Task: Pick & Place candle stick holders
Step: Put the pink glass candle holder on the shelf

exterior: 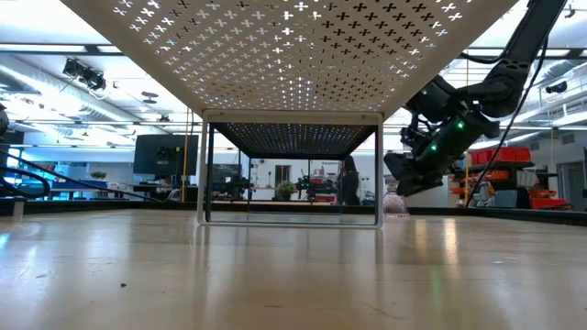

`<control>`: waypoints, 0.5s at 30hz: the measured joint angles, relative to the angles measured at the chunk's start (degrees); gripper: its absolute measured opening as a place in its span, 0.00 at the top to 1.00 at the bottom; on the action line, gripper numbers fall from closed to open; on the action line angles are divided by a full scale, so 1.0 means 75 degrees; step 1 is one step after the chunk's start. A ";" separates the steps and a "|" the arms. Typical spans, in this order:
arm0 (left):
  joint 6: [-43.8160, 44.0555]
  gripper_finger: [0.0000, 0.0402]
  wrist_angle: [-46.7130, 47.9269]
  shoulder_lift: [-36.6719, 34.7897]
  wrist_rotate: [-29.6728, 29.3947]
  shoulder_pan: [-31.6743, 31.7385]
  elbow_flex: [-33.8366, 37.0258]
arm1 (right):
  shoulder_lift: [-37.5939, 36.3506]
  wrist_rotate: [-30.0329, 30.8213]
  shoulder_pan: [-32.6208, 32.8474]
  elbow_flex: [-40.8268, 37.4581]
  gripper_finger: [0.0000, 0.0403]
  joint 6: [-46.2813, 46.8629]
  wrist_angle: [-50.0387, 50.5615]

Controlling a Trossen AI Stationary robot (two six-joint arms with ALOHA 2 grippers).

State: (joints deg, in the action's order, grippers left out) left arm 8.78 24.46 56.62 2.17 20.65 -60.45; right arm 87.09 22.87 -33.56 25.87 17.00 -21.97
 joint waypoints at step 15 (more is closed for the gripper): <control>-0.0058 0.36 -0.0008 0.0000 0.0000 -0.0001 0.0000 | -0.0003 0.0079 0.0003 0.0000 0.28 -0.0132 -0.0987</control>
State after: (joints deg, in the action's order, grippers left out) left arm 8.34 24.40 56.62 2.17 20.65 -60.45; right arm 87.07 23.46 -33.54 25.87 16.01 -29.37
